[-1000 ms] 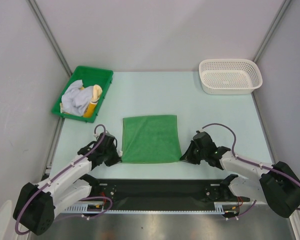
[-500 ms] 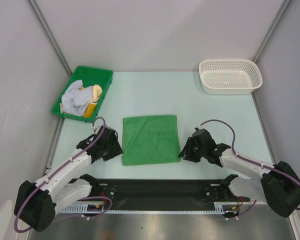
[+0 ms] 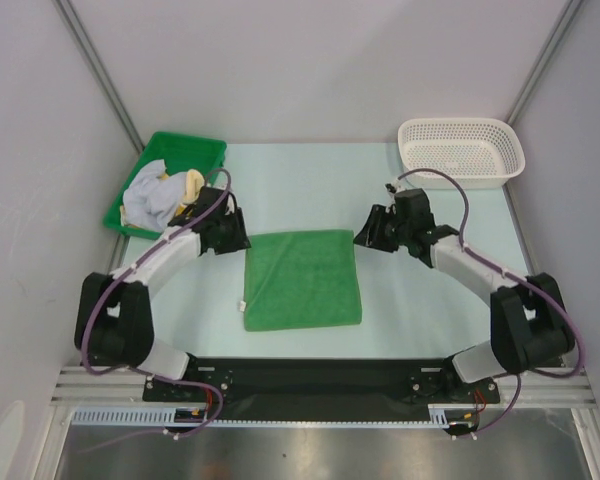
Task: Fold and stack the towels
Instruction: Fold the towel
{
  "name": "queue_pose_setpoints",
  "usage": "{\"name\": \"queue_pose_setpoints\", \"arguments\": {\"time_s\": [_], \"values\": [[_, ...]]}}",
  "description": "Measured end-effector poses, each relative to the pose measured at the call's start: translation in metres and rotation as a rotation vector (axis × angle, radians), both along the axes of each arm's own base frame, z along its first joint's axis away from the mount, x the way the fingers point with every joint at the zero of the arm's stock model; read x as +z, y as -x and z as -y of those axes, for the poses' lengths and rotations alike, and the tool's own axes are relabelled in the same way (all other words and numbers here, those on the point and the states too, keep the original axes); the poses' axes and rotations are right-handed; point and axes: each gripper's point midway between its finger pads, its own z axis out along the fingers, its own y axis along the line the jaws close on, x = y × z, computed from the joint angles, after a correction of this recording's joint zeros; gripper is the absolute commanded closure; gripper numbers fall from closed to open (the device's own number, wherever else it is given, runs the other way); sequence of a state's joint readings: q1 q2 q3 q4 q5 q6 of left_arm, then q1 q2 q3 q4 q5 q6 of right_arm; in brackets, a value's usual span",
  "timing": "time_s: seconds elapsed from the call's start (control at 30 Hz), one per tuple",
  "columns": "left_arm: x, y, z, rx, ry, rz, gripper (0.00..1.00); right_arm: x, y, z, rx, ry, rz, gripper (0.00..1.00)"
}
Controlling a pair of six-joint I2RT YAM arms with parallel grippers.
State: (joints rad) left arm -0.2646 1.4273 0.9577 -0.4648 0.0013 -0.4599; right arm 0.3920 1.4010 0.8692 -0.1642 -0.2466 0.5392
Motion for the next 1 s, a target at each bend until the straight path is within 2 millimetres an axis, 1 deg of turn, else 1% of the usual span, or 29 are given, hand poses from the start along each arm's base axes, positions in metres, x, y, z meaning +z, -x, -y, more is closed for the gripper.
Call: {"name": "queue_pose_setpoints", "arguments": {"time_s": [0.07, 0.17, 0.27, 0.43, 0.53, 0.63, 0.7, 0.77, 0.8, 0.9, 1.0], "values": [[-0.011, -0.006, 0.005, -0.045, -0.007, -0.028, 0.53, -0.009, -0.014, -0.001, 0.032, 0.015, -0.004, 0.58], [-0.024, -0.019, 0.012, -0.098, -0.01, -0.06, 0.54, -0.025, -0.023, -0.001, 0.081, 0.033, -0.025, 0.57], [-0.033, -0.033, 0.015, -0.123, -0.018, -0.076, 0.55, -0.039, -0.031, -0.001, 0.129, 0.041, -0.045, 0.54], [-0.043, -0.053, 0.015, -0.141, -0.049, -0.09, 0.56, -0.058, -0.05, 0.006, 0.173, 0.06, -0.058, 0.54], [-0.05, -0.055, 0.013, -0.149, -0.065, -0.102, 0.55, -0.062, -0.06, 0.008, 0.203, 0.071, -0.04, 0.55], [-0.054, -0.055, 0.01, -0.16, -0.081, -0.117, 0.56, -0.063, -0.068, 0.004, 0.243, 0.069, -0.02, 0.56], [-0.054, -0.058, 0.009, -0.165, -0.086, -0.117, 0.56, -0.063, -0.073, 0.0, 0.264, 0.067, -0.01, 0.58], [-0.053, -0.061, 0.009, -0.173, -0.091, -0.113, 0.58, -0.064, -0.078, -0.002, 0.277, 0.063, -0.007, 0.6], [-0.053, -0.062, 0.009, -0.175, -0.09, -0.111, 0.6, -0.065, -0.08, -0.004, 0.285, 0.06, -0.005, 0.63], [-0.052, -0.064, 0.008, -0.179, -0.092, -0.108, 0.63, -0.069, -0.083, -0.007, 0.3, 0.044, -0.013, 0.65], [-0.052, -0.068, 0.008, -0.182, -0.092, -0.109, 0.62, -0.073, -0.081, -0.009, 0.306, 0.027, -0.031, 0.65]]}}
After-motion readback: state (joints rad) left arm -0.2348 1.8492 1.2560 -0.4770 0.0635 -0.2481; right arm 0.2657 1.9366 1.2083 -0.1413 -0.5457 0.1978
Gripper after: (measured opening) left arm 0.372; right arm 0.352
